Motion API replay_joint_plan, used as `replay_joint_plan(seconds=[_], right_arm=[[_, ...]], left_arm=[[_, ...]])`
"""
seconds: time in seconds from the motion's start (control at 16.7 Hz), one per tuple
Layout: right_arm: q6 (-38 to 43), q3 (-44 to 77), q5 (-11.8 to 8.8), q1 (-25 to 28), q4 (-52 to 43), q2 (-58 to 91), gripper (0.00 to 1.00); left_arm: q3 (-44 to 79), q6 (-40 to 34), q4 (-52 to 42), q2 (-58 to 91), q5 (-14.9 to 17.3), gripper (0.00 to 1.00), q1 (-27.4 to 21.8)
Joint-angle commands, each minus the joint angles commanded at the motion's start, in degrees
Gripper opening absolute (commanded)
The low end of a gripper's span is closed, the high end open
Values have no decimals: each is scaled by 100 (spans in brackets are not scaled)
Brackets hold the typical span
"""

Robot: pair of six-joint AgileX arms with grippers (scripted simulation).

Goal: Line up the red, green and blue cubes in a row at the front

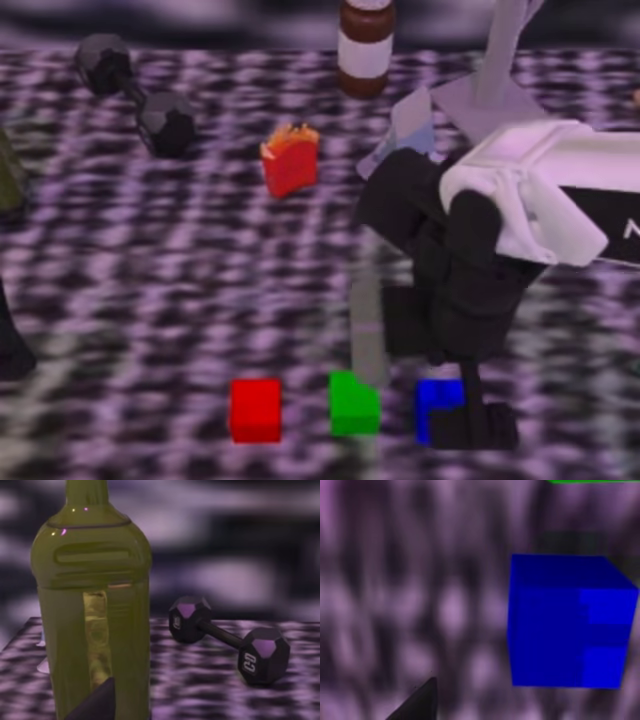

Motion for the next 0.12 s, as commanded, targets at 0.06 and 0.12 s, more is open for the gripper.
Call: replay_joint_plan(seconds=[0.06, 0.12], right_arm=[[0, 79, 0, 1, -119, -76, 100], [2, 119, 1, 0, -177, -122, 100]], left_arm=[[0, 0, 0, 0, 0, 100, 0], [0, 0, 0, 0, 0, 100, 0]])
